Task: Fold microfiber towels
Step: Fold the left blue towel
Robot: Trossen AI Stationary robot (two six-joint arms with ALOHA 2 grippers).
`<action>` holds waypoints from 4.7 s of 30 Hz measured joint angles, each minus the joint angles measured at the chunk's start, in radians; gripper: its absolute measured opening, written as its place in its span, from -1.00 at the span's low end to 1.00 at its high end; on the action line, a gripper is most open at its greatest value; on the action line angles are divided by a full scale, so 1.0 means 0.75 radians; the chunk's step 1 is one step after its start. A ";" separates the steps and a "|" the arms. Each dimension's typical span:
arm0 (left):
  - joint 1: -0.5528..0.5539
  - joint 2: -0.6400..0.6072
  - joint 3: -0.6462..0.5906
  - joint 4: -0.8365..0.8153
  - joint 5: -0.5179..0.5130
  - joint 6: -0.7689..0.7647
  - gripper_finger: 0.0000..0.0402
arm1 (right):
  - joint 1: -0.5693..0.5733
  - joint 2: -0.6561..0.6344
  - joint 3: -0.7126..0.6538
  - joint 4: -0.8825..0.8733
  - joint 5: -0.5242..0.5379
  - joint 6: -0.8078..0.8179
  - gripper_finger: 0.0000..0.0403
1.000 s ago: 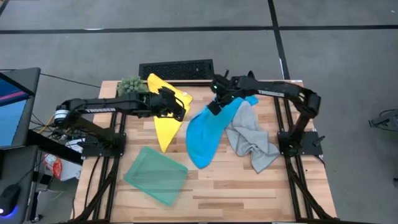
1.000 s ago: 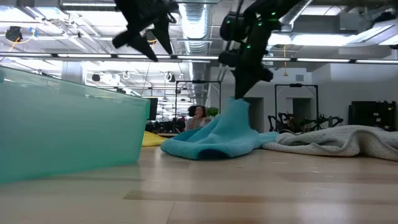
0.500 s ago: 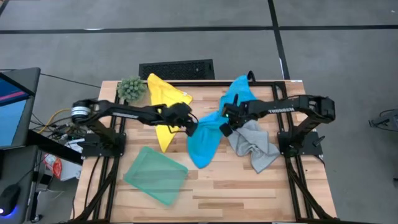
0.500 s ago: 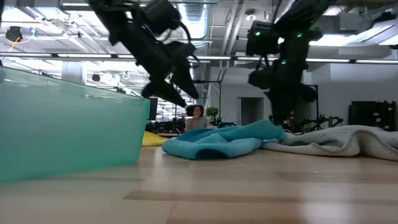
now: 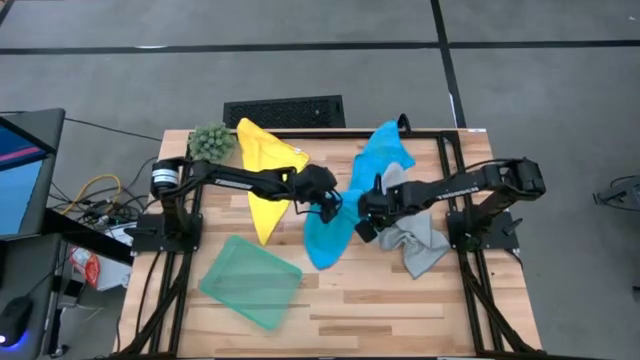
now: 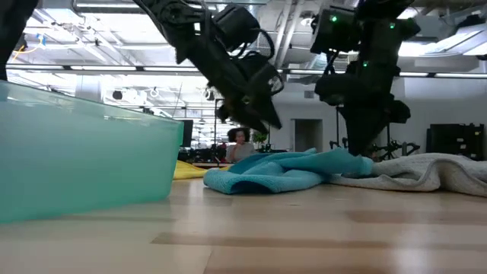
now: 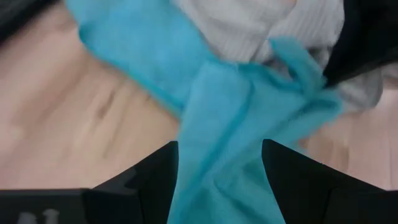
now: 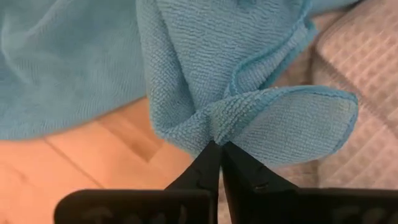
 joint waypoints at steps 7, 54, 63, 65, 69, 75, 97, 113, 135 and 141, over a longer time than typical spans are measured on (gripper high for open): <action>-0.003 0.044 0.032 0.049 0.129 0.104 0.12 | 0.110 -0.002 0.001 0.001 0.030 0.087 -0.73; -0.116 0.458 0.601 -0.343 -0.217 0.313 0.12 | 0.561 -0.539 0.002 -0.741 0.444 1.055 0.04; -0.150 0.458 0.601 -0.351 -0.254 0.403 0.12 | 0.560 -0.539 0.002 -0.752 0.448 1.048 0.02; -0.151 0.458 0.601 -0.344 -0.270 0.441 0.12 | 0.560 -0.539 0.002 -0.752 0.452 1.047 0.02; -0.143 0.458 0.601 -0.347 -0.279 0.477 0.12 | 0.560 -0.539 0.002 -0.752 0.457 1.045 0.01; -0.135 0.458 0.601 -0.353 -0.283 0.548 0.12 | 0.560 -0.539 0.002 -0.752 0.457 1.044 -0.01; -0.070 0.378 0.602 -0.527 -0.279 0.646 0.12 | 0.560 -0.539 0.002 -0.753 0.471 1.041 -0.02; 0.029 0.376 0.599 -0.583 0.003 0.573 0.12 | 0.560 -0.539 0.002 -0.773 0.479 1.029 -0.02; 0.031 0.391 0.599 -0.508 0.019 0.501 -0.07 | 0.560 -0.539 0.002 -0.773 0.513 1.030 -0.02; 0.033 0.391 0.599 -0.495 0.073 0.522 -0.33 | 0.560 -0.539 0.002 -0.773 0.513 1.032 -0.02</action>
